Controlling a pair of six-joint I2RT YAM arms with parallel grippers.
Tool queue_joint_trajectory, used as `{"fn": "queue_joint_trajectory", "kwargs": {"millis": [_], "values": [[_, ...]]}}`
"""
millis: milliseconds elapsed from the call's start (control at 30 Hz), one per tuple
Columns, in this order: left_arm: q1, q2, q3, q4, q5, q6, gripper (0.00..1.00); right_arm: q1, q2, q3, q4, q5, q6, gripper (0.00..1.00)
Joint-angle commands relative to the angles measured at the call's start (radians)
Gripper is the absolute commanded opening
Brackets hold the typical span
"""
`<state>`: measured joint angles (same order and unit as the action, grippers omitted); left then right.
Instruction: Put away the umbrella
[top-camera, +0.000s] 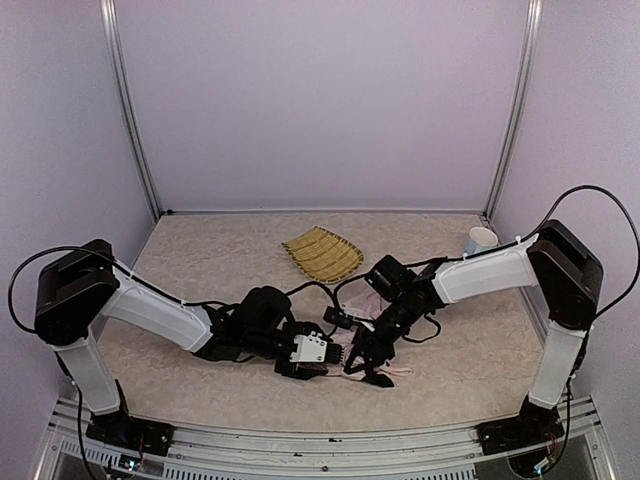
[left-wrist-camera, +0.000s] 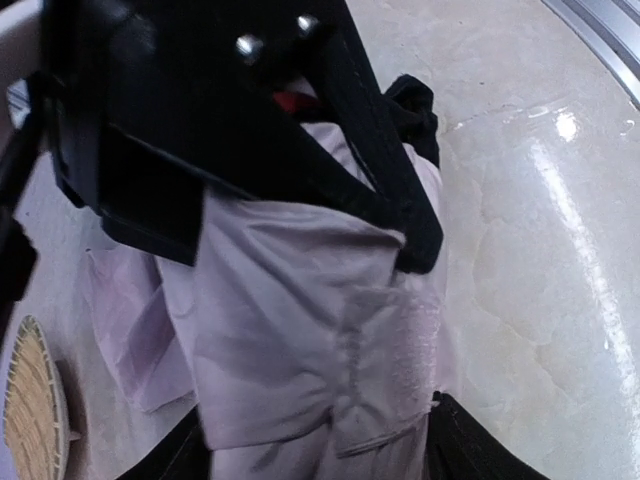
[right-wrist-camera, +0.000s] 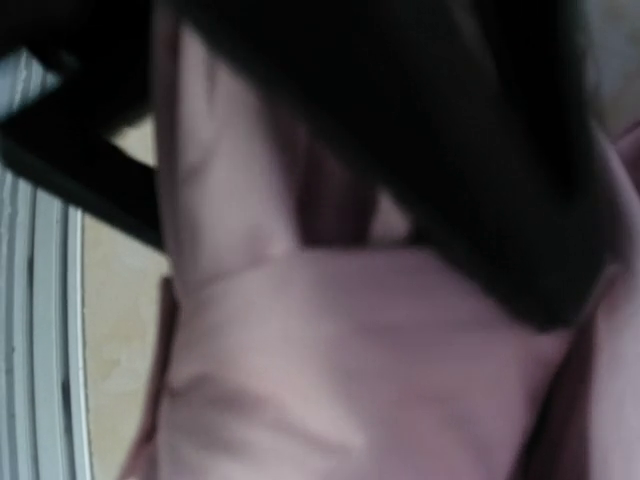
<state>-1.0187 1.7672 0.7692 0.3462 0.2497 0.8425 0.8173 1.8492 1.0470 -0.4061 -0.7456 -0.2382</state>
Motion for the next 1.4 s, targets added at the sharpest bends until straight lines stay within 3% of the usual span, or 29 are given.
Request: {"fn": "queue_joint_trajectory", "kwargs": {"millis": [0, 133, 233, 467, 567, 667, 733, 800, 1000, 1100, 1200, 1367], "values": [[0.009, 0.065, 0.034, -0.107, 0.081, -0.018, 0.55, -0.009, 0.085, -0.015, -0.124, 0.054, 0.021, 0.27], [0.001, 0.082, 0.051, -0.157, 0.112, -0.04, 0.29, -0.012, 0.028, 0.01, -0.063, 0.072, 0.068, 0.52], [-0.006, 0.093, 0.051, -0.181, 0.109, -0.046, 0.17, -0.013, -0.062, 0.011, -0.008, 0.091, 0.112, 0.63], [-0.032, 0.115, 0.058, -0.231, 0.041, -0.065, 0.04, -0.062, -0.269, -0.046, 0.06, 0.071, 0.198, 0.88], [-0.047, 0.121, 0.052, -0.233, 0.003, -0.069, 0.0, -0.13, -0.348, -0.109, 0.087, 0.107, 0.256, 0.89], [-0.06, 0.122, 0.048, -0.225, -0.027, -0.072, 0.0, -0.215, -0.401, -0.186, 0.129, 0.276, 0.365, 0.91], [-0.066, 0.12, 0.049, -0.224, -0.041, -0.073, 0.0, -0.242, -0.377, -0.215, 0.113, 0.419, 0.405, 0.88], [-0.074, 0.117, 0.054, -0.226, -0.059, -0.074, 0.0, -0.247, -0.318, -0.222, 0.095, 0.448, 0.404, 0.85], [-0.086, 0.108, 0.077, -0.255, -0.087, -0.069, 0.0, -0.208, -0.147, -0.199, 0.147, 0.248, 0.393, 0.64], [-0.099, 0.103, 0.087, -0.269, -0.103, -0.063, 0.0, -0.151, -0.086, -0.15, 0.182, 0.145, 0.376, 0.28], [-0.122, 0.103, 0.118, -0.306, -0.11, -0.048, 0.0, -0.107, -0.045, -0.105, 0.285, 0.062, 0.41, 0.02], [-0.137, 0.136, 0.227, -0.433, -0.095, -0.076, 0.0, -0.049, 0.045, -0.006, 0.379, -0.026, 0.458, 0.0]]}}
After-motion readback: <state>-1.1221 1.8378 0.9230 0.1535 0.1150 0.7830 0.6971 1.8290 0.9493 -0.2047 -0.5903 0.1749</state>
